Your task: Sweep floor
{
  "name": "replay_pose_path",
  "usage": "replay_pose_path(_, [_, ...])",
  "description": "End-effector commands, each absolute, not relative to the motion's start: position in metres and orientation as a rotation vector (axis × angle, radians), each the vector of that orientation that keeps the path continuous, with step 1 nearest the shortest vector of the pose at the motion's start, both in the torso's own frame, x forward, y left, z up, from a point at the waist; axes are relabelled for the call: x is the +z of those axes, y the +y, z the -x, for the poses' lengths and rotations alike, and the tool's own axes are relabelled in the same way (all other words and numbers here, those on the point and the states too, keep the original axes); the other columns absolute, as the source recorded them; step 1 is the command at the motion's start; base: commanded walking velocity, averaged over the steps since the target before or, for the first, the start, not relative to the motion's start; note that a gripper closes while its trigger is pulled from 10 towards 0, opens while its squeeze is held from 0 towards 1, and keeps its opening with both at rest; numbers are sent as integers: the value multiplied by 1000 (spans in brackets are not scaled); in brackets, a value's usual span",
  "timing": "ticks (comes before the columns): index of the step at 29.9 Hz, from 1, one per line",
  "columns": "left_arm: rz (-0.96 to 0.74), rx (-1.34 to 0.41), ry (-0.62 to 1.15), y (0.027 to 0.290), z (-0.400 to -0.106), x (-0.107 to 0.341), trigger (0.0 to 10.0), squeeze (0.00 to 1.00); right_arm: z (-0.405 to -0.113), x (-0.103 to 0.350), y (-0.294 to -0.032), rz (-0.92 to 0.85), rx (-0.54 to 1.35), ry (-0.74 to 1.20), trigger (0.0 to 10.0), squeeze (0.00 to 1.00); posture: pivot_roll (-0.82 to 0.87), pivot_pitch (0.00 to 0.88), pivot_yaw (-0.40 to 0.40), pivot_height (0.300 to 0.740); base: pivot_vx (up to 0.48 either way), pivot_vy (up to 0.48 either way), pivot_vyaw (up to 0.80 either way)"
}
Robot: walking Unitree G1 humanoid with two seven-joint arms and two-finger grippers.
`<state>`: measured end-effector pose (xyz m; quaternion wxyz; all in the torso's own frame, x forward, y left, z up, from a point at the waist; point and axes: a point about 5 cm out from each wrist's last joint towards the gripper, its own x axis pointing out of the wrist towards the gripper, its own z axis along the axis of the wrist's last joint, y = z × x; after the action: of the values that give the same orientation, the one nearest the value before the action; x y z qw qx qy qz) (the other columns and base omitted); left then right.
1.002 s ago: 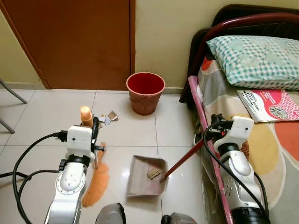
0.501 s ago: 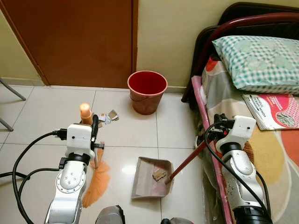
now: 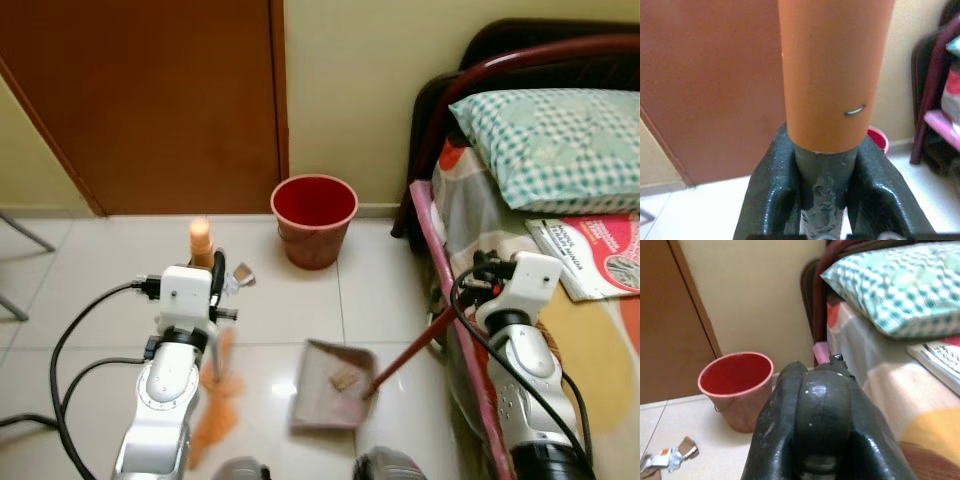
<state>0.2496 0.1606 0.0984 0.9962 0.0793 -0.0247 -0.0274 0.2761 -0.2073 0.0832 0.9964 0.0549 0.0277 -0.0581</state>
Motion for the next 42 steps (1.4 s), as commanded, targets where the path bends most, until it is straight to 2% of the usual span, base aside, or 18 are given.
replay_pose_path(1, [-190,-24,-104,170,-252,109,10000,0,-282,94,-203,-112,-105,1,10000,0,32,63,-43,740,349,330,0])
replay_pose_path(15, [-181,-42,-128,168,-258,116,10000,0,-286,98,-203,-90,-114,-15,10000,0,20,64,-30,740,350,328,0])
replay_pose_path(29, [-168,-83,-99,161,-255,109,10000,0,-289,89,-195,-95,-115,1,10000,0,96,39,-10,740,0,0,0])
replay_pose_path(42, [-172,-106,-95,160,-258,110,10000,0,-293,83,-194,-96,-110,17,10000,0,126,27,-29,740,0,0,0])
